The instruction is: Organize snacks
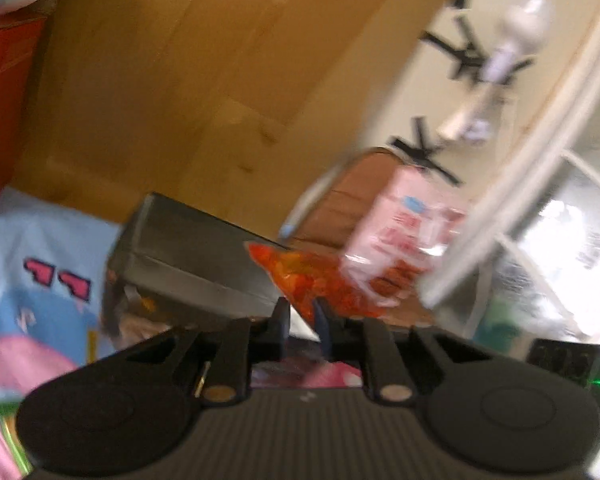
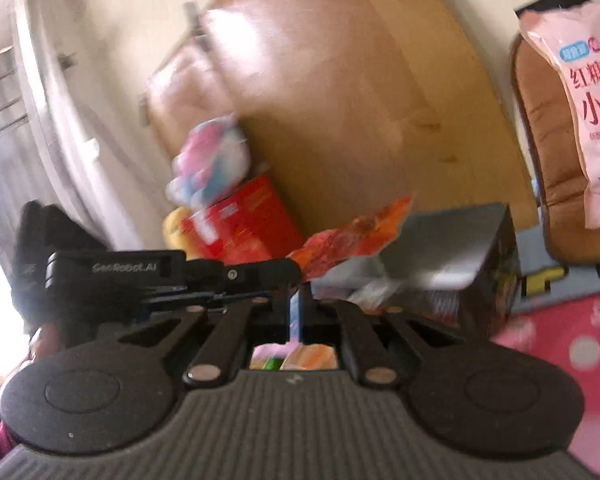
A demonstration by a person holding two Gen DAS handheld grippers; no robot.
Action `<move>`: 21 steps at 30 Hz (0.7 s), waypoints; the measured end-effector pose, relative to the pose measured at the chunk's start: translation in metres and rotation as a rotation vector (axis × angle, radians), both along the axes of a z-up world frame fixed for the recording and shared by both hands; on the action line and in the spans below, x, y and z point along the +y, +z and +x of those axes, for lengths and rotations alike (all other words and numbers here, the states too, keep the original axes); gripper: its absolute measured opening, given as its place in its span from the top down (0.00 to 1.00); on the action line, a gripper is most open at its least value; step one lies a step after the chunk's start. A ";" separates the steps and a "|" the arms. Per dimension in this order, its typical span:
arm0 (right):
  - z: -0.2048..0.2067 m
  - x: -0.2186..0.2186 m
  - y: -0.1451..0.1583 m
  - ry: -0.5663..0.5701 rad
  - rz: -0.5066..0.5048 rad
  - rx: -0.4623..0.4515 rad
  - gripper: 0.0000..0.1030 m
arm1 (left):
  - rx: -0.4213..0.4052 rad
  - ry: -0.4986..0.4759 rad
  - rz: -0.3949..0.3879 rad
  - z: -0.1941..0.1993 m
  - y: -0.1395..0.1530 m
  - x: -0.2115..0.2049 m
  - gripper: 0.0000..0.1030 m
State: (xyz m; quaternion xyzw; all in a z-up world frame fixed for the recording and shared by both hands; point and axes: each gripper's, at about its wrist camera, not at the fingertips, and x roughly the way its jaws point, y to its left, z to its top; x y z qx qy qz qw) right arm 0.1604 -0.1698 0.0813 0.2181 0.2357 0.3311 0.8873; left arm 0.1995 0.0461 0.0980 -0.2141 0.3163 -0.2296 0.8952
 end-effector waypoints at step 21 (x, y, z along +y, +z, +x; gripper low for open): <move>0.019 -0.023 -0.037 -0.207 -0.178 0.090 0.62 | 0.094 0.209 0.071 0.030 -0.044 0.028 0.56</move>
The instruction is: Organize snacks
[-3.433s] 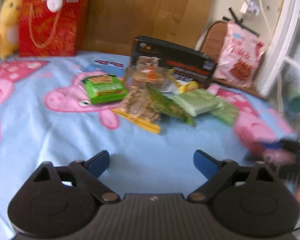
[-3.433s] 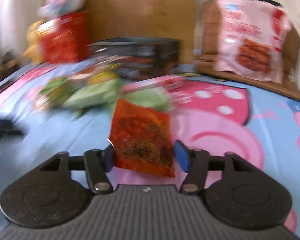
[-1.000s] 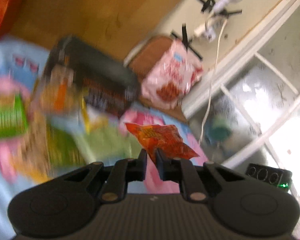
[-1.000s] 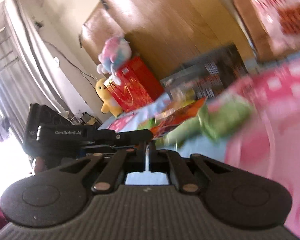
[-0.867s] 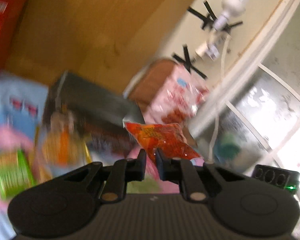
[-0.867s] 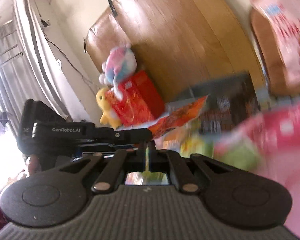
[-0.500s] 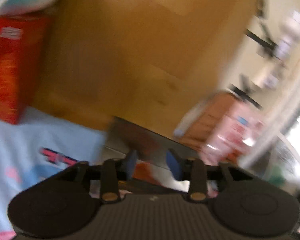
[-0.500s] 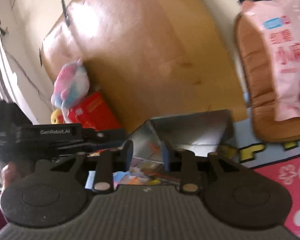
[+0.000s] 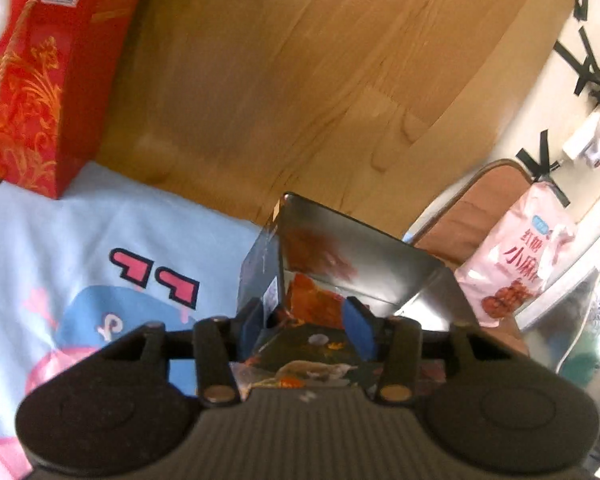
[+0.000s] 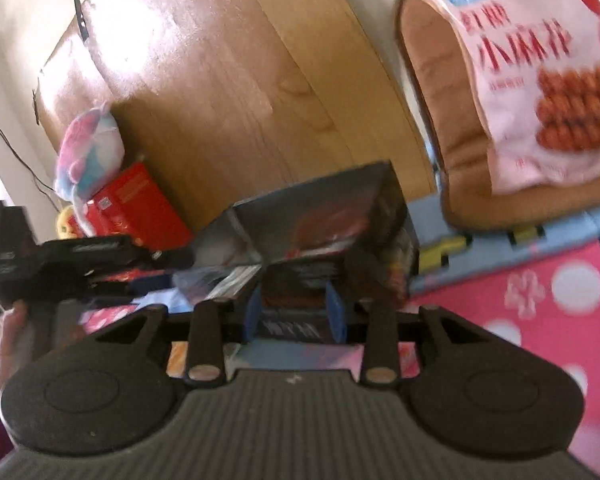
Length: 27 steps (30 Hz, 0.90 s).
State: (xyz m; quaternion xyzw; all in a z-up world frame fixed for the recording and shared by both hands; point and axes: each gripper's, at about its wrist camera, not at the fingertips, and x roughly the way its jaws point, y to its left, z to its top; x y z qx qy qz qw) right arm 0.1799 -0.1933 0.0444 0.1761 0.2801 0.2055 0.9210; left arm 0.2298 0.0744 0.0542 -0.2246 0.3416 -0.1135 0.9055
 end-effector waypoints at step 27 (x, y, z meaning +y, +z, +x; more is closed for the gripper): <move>-0.185 0.007 -0.034 0.195 0.032 0.161 0.65 | 0.111 -0.359 -0.058 -0.208 -0.059 -0.048 0.61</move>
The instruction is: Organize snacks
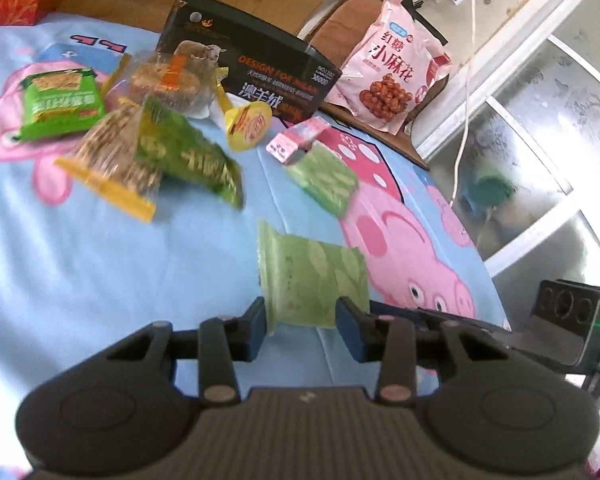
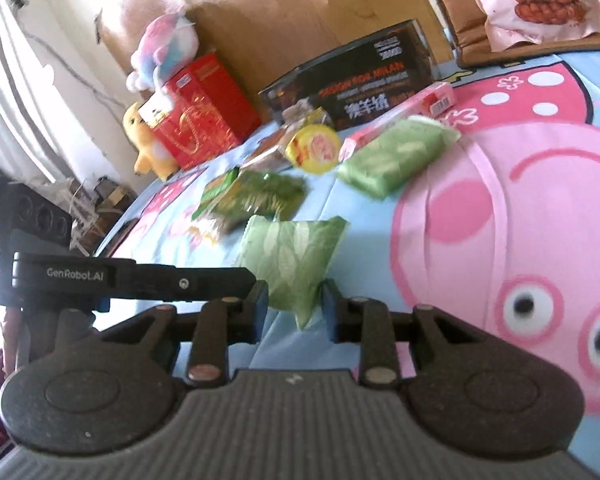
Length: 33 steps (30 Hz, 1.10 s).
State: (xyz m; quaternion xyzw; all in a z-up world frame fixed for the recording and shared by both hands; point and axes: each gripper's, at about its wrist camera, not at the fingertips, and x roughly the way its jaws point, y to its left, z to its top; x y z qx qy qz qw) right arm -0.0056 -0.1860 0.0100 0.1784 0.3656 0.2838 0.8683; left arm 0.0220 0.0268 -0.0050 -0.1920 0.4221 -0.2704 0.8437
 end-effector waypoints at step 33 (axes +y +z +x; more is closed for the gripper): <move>0.045 0.052 0.052 0.001 -0.331 -0.456 0.62 | -0.208 0.043 0.024 0.087 0.092 0.005 0.74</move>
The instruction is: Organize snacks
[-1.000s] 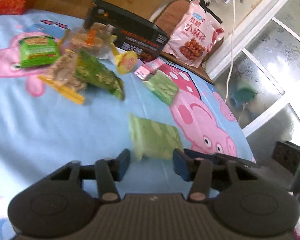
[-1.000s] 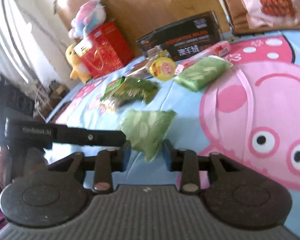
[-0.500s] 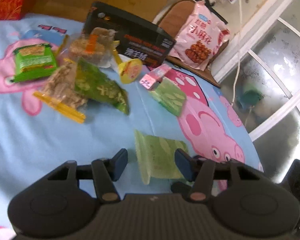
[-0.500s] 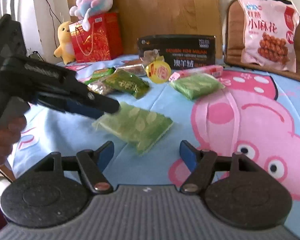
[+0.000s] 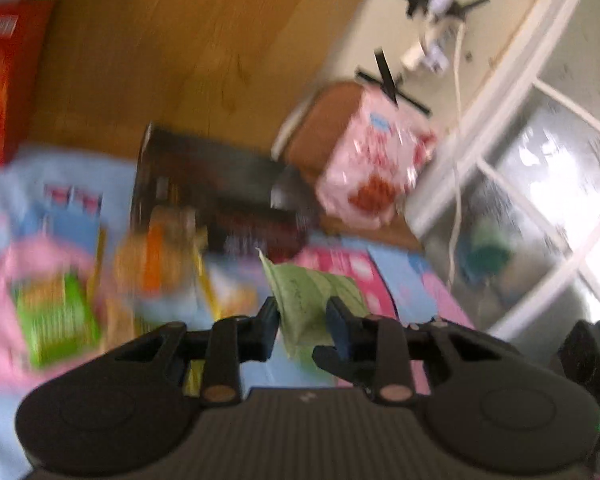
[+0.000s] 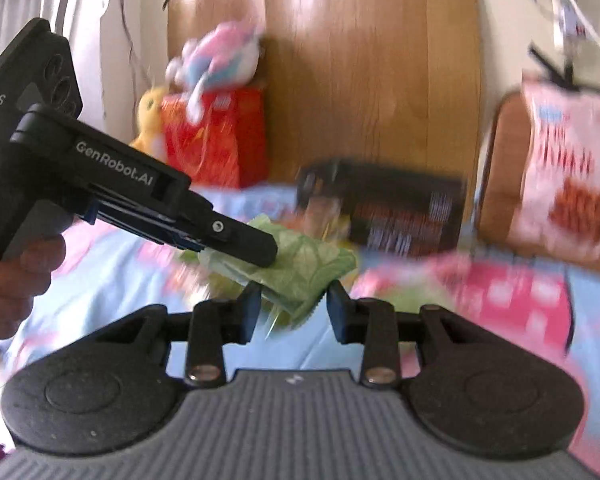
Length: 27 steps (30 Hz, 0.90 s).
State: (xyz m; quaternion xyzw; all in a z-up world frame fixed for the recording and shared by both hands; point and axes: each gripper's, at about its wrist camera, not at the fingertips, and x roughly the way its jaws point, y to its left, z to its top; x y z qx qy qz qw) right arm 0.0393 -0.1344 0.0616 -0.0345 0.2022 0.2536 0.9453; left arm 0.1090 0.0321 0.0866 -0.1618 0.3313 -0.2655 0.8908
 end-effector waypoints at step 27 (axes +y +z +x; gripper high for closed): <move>0.138 -0.108 -0.063 -0.307 0.418 0.436 0.71 | 0.185 -0.076 0.007 0.024 -0.076 -0.042 0.73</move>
